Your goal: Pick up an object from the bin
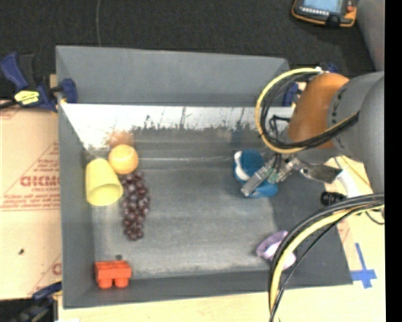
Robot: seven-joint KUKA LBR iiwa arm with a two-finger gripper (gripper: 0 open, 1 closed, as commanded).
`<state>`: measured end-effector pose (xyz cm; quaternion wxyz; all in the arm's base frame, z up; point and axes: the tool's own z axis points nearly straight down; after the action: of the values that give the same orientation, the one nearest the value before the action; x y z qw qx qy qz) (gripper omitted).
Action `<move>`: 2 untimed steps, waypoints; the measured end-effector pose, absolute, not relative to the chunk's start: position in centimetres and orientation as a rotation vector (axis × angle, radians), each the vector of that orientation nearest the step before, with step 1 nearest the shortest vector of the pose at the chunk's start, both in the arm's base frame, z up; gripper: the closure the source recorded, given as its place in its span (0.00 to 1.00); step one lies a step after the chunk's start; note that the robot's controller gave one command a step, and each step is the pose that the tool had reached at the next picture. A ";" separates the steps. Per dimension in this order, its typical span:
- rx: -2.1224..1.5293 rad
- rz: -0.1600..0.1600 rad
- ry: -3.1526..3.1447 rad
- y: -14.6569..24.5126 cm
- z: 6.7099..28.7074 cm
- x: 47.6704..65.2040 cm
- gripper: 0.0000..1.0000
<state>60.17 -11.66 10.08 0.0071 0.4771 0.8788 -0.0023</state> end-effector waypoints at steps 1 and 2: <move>1.485 -0.003 2.746 -11.7 13.7 60.4 1.00; 1.482 -0.005 2.750 -11.8 15.4 60.3 1.00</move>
Offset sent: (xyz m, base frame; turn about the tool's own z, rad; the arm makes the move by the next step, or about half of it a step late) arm 0.0009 -0.0005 0.0624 -0.0016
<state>60.29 -11.79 15.36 0.0090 0.4744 0.8802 -0.0016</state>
